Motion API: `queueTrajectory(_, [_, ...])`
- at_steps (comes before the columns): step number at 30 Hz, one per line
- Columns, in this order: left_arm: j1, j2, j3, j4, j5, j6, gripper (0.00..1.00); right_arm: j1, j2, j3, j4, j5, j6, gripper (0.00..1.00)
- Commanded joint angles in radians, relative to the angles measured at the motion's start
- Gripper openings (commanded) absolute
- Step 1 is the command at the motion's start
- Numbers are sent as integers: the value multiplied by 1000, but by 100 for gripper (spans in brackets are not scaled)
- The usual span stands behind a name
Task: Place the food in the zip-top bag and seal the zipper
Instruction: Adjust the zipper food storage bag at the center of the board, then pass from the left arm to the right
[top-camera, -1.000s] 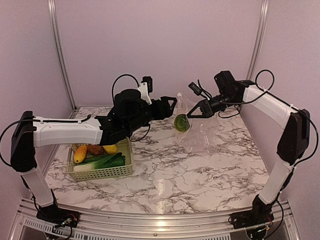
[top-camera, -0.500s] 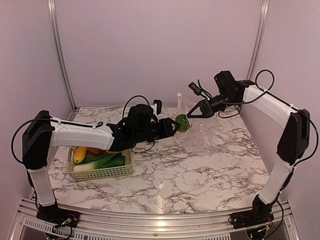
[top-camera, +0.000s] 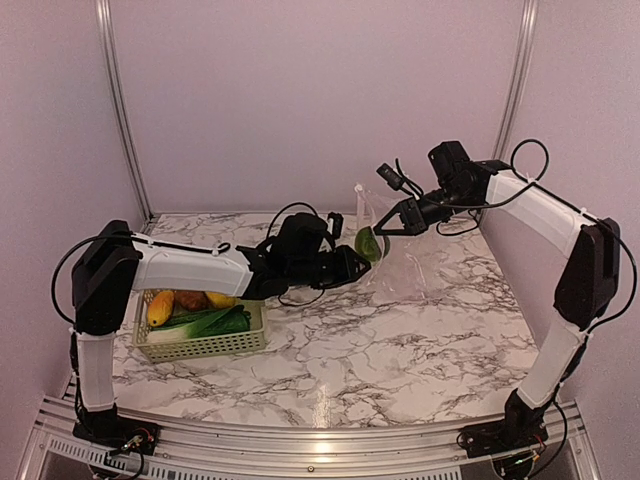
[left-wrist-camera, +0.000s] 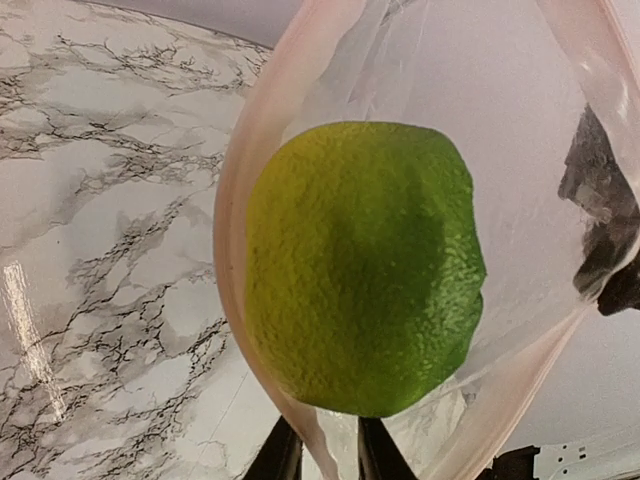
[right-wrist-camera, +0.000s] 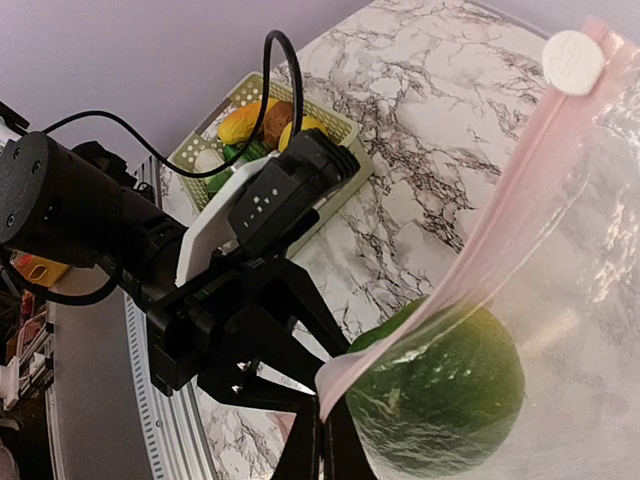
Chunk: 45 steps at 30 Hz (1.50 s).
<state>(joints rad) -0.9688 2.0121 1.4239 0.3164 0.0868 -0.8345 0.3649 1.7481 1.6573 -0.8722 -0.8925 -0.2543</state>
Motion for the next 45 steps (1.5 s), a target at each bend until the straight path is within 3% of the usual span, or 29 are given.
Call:
queueTrajectory(1, [5,53,94,-95,-41,-6,13,-5,-27,7,15,22,8,0])
queueTrajectory(4, [5,15,131,-217,-228,59,3,-19,-18,59,-2,204,31,0])
queueTrajectory(6, [0,-49,132,-290,-430,126,0,-51,-19,99,-9,332,47,0])
queueTrajectory(8, [-5,-125,85,-275,-561,170,0,-91,-32,131,-12,380,60,0])
queueTrajectory(10, [-8,-181,27,-212,-605,198,0,-116,-55,144,-9,365,71,0])
queueTrajectory(16, [-20,-114,63,-151,-516,178,0,-116,-81,102,2,225,82,0])
queueTrajectory(23, [-50,-92,56,-42,-534,140,0,-115,-82,89,28,229,98,0])
queueTrajectory(28, [-79,-94,32,40,-571,147,0,-116,-38,81,53,278,146,22])
queueTrajectory(33, [-96,-67,52,51,-577,145,0,-114,7,123,56,209,177,47])
queueTrajectory(45, [-107,-18,102,42,-573,133,0,-35,4,109,70,94,170,47])
